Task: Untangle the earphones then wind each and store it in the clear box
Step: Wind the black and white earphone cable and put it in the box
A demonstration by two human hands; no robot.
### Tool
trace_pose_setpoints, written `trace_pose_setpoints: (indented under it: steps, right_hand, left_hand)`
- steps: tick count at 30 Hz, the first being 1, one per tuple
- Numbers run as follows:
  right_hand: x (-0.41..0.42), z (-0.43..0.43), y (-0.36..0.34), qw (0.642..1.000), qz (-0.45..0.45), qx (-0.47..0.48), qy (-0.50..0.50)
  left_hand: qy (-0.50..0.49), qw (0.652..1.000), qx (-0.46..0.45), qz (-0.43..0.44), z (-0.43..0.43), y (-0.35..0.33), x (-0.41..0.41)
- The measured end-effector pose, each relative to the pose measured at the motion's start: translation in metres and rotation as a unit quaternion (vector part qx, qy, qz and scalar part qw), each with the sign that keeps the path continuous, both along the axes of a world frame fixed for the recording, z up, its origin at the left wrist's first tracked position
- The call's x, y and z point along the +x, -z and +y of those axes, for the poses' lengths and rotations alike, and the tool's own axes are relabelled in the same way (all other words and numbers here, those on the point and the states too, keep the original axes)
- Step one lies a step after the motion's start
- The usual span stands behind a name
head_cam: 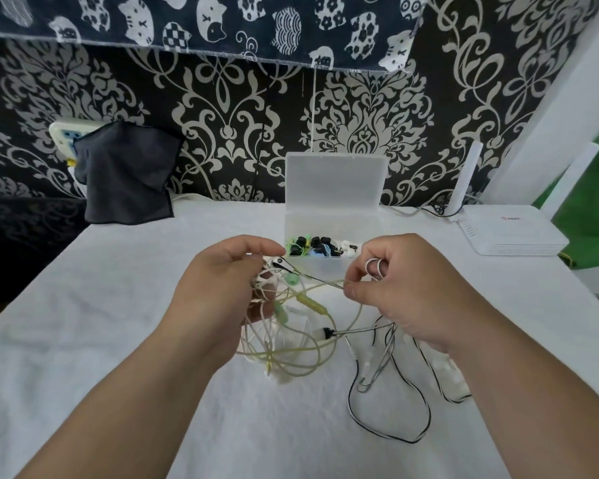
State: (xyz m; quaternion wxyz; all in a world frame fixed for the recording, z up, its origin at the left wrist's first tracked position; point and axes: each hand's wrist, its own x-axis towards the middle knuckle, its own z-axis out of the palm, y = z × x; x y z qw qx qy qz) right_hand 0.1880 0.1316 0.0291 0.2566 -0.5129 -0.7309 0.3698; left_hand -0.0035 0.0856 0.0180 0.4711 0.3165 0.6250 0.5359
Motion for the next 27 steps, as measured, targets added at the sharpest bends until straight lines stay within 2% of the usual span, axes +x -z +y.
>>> trace_pose_setpoints:
  steps: [3, 9, 13, 18, 22, 27]
  right_hand:
    - [0.001, -0.001, -0.005, 0.998, 0.049, -0.028, 0.010]
    - [0.001, -0.003, -0.013, 0.978, 0.178, -0.109, -0.022]
    - [-0.003, -0.008, -0.012, 0.979, 0.150, -0.133, -0.022]
    - [-0.011, -0.008, -0.007, 0.986, 0.137, -0.086, 0.026]
    - [-0.013, -0.013, -0.010, 0.987, 0.138, -0.074, -0.019]
    - [-0.014, -0.016, -0.014, 0.988, 0.131, -0.040, -0.073]
  left_hand:
    - [0.004, 1.000, -0.007, -0.003, 0.002, 0.002, -0.001]
    - [0.035, 0.998, 0.050, 0.032, 0.002, 0.008, -0.002]
    - [0.041, 0.995, 0.083, -0.023, 0.001, 0.006, -0.001]
    - [0.064, 0.992, 0.113, -0.014, 0.000, 0.005, 0.004]
    - [0.034, 0.989, 0.115, 0.084, -0.003, 0.005, 0.007]
    - [0.031, 0.984, 0.097, 0.143, -0.006, 0.003, 0.012]
